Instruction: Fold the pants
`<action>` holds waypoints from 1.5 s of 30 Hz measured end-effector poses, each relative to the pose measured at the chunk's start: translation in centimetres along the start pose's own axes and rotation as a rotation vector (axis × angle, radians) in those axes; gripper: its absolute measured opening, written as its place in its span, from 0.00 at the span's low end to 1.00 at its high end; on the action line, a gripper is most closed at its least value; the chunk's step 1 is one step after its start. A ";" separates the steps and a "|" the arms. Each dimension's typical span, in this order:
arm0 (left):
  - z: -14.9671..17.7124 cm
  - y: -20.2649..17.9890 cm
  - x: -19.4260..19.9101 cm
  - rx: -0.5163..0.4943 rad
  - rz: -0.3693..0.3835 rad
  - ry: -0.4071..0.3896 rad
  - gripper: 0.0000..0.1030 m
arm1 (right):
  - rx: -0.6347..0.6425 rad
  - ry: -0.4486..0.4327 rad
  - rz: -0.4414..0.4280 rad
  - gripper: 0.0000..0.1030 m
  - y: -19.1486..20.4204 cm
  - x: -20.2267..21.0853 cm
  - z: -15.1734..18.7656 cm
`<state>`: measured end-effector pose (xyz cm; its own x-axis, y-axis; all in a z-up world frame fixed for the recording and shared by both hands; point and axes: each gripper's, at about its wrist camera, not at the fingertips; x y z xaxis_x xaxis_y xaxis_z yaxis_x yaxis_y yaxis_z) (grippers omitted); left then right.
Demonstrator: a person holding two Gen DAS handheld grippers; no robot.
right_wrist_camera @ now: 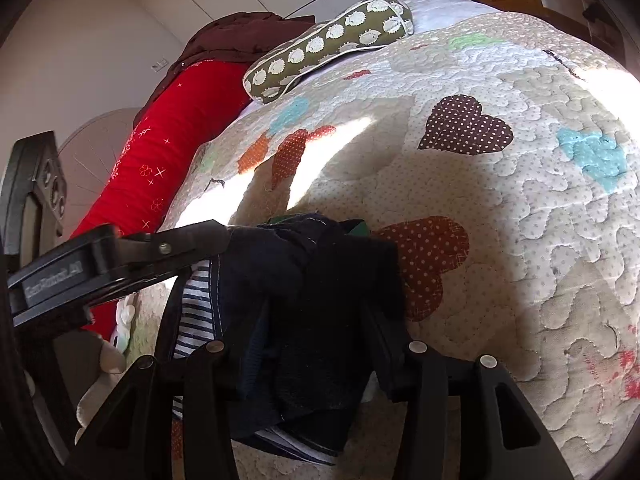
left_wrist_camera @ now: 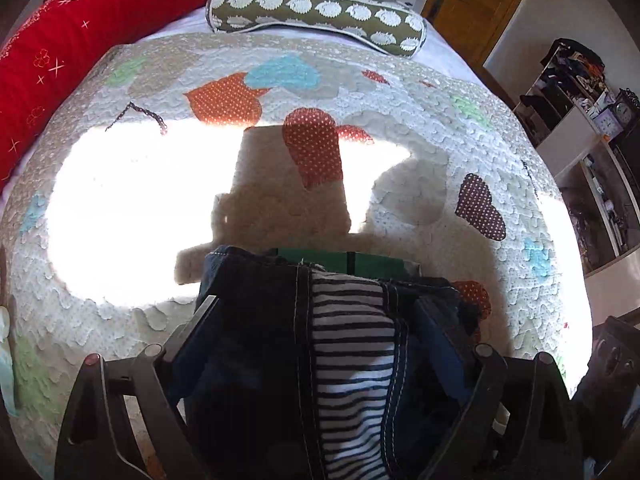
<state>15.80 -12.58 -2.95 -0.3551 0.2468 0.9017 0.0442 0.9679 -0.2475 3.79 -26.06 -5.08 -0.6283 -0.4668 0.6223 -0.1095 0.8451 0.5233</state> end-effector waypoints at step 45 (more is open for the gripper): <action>17.9 5.3 21.2 0.014 -0.160 -0.704 1.00 | 0.203 -0.090 0.233 0.58 10.0 9.6 9.1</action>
<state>-8.16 -3.04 8.52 -0.8741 0.0082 0.4857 -0.0690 0.9876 -0.1408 -10.30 -19.75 0.80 -0.7193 -0.2373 0.6529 -0.1004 0.9655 0.2404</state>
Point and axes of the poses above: each gripper's, at about its wrist camera, not at the fingertips, and x roughly against the way its jaws point, y to its left, z to its underside, and after that the axes turned 11 degrees about x, right-handed
